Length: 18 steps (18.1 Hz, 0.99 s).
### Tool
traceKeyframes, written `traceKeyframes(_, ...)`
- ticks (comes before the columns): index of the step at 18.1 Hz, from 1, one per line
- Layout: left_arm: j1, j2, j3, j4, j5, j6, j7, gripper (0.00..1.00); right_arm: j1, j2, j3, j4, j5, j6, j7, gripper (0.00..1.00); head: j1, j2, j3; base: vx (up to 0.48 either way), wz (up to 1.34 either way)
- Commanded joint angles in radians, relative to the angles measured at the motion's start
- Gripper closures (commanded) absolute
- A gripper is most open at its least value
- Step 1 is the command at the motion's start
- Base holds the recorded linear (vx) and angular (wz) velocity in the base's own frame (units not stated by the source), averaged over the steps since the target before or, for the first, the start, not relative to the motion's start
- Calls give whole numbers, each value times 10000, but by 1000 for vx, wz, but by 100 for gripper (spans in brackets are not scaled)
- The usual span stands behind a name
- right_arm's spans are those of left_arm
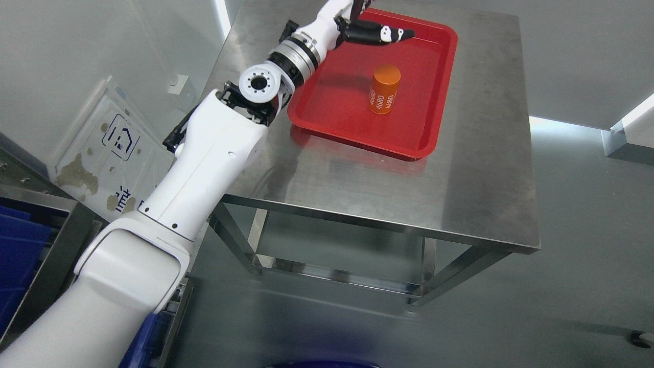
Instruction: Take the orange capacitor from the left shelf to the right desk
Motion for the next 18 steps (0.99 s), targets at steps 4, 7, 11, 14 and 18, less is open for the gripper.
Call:
traceKeyframes(4, 584, 1314, 2829, -2928, -12, -3, -65, 2, 335, -174, -107, -231, 0, 6, -2, 0, 0, 0, 0, 0, 0)
traceKeyframes(7, 2913, 2406, 3794, -5211, -12, 760, -80, 2, 335, -174, -122, -231, 0, 6, -2, 0, 0, 0, 0, 0, -12)
traceKeyframes(11, 5144, 2684, 4656, -6540, -28, 1255, -95, 1, 335, -174, -122, -231, 0, 6, -2, 0, 0, 0, 0, 0, 4)
traceKeyframes(14, 5468, 2059, 4657, -6539, -28, 1255, -50, 0, 335, -174, -122, -231, 0, 6, -2, 0, 0, 0, 0, 0, 10)
traceKeyframes(18, 6462, 1259, 4565, -6539, -74, 1042, -49, 0, 335, -174, -122, -231, 0, 6, -2, 0, 0, 0, 0, 0, 0)
